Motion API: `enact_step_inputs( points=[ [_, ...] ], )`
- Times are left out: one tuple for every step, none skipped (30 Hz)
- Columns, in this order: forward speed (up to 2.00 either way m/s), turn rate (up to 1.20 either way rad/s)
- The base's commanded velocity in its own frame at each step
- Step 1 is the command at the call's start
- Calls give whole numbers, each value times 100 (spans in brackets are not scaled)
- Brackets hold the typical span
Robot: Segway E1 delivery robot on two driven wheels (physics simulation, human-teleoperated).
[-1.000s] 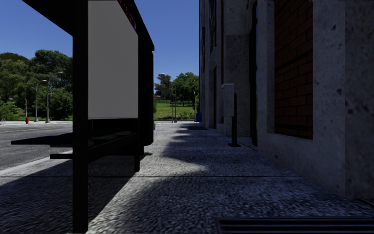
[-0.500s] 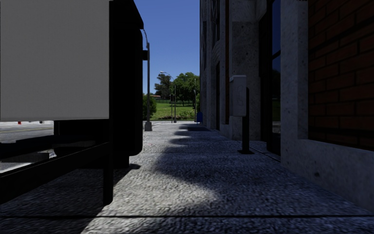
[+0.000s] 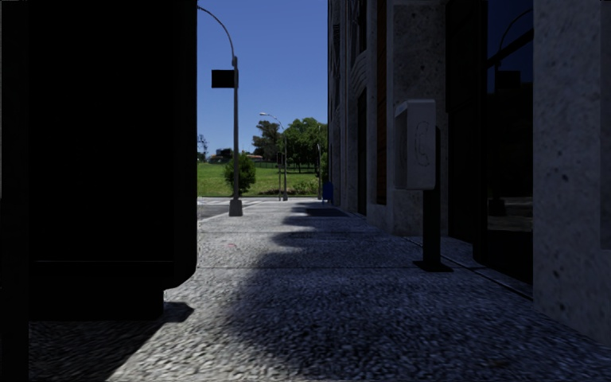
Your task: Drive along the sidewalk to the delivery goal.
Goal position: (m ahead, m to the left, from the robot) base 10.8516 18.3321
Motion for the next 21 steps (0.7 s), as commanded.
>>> enact_step_inputs(
  points=[
    [200, 0],
    [200, 0],
    [200, 0],
    [200, 0],
    [200, 0],
    [200, 0],
    [200, 0],
    [200, 0],
    [200, 0],
    [200, 0],
    [200, 0],
    [200, 0],
    [200, 0],
    [200, 0],
    [200, 0],
    [200, 0],
    [200, 0],
    [200, 0],
    [200, 0],
    [200, 0],
    [200, 0]
  ],
)
